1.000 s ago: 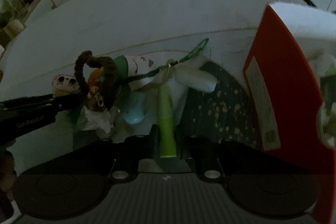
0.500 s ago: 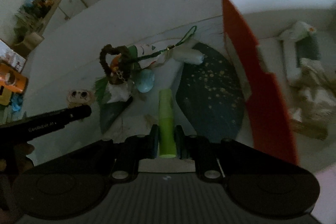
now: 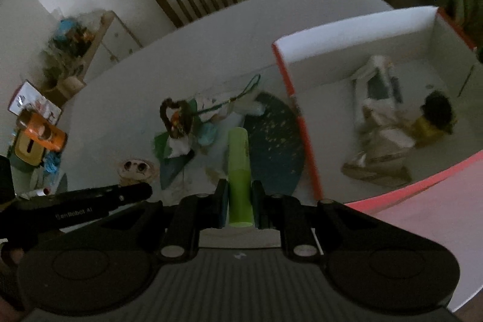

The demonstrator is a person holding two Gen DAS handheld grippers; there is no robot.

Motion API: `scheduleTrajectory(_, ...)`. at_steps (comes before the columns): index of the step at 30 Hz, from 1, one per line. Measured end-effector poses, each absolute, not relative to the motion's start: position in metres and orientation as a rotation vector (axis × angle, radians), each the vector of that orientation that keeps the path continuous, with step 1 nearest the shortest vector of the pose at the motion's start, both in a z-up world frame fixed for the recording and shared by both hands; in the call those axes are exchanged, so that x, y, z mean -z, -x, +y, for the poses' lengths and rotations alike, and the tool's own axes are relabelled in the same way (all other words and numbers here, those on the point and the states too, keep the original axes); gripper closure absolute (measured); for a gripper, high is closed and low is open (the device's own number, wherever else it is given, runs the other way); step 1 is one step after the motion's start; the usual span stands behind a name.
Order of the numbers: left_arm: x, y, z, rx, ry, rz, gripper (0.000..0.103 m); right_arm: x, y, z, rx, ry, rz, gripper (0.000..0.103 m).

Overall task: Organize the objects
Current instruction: 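Carry the green tube with the right tool while the left carries the cartoon item into the shoebox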

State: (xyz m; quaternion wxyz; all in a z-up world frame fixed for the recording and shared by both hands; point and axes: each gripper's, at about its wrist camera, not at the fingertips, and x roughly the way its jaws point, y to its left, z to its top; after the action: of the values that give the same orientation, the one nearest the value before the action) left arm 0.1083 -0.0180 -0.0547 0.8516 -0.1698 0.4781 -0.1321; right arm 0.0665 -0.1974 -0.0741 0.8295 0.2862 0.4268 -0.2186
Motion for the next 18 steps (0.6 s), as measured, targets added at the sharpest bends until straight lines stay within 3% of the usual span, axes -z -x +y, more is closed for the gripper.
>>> scheduleTrajectory(18, 0.022, -0.118, -0.138, 0.358, 0.319, 0.992, 0.074, 0.041, 0.025, -0.28, 0.524, -0.659, 0.777, 0.087)
